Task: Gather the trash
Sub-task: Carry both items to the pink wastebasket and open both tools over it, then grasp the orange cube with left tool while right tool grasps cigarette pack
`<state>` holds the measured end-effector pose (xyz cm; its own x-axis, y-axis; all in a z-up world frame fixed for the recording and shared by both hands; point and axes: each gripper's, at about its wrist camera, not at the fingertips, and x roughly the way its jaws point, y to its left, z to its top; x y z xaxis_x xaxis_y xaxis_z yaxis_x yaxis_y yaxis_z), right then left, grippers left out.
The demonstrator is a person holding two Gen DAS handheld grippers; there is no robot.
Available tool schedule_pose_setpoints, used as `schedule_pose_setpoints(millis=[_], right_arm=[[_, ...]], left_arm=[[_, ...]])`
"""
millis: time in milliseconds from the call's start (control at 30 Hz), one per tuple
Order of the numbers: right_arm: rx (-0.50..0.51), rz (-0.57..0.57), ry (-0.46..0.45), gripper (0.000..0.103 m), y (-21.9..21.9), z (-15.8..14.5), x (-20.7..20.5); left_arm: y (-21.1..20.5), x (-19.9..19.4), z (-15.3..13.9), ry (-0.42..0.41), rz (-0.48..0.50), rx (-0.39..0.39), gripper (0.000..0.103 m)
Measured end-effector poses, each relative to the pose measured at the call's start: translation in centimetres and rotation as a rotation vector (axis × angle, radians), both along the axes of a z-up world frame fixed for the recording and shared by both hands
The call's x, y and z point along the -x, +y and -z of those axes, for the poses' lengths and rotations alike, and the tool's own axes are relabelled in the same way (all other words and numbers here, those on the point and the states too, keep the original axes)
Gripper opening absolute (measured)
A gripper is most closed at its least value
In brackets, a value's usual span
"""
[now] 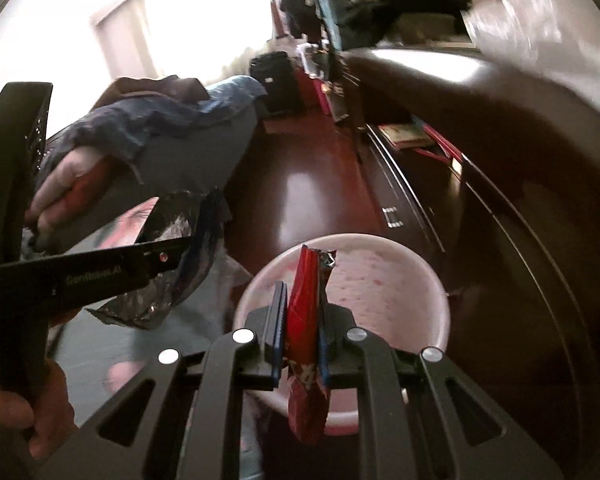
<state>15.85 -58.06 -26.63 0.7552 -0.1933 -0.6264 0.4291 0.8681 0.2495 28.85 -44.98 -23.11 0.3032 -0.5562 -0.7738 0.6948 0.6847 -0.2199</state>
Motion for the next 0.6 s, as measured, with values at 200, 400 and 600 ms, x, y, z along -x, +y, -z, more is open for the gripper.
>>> schedule_pose_setpoints(millis=[200, 400, 600], right_arm=[[-0.024, 0.019, 0.020, 0.029, -2.0, 2.6, -1.3], [0.020, 0.041, 0.013, 0.065, -1.8, 2.8, -1.3], [0.076, 0.054, 0.017, 0.073, -0.7, 1.4, -0.6]], left_arm=[[-1.8, -1.3, 1.8, 0.052, 0.010, 0.005, 0.056], [-1.5, -1.7, 0.6, 0.028, -0.027, 0.054, 0.076], [2.0, -0.7, -2.5, -0.058, -0.093, 0.070, 0.087]])
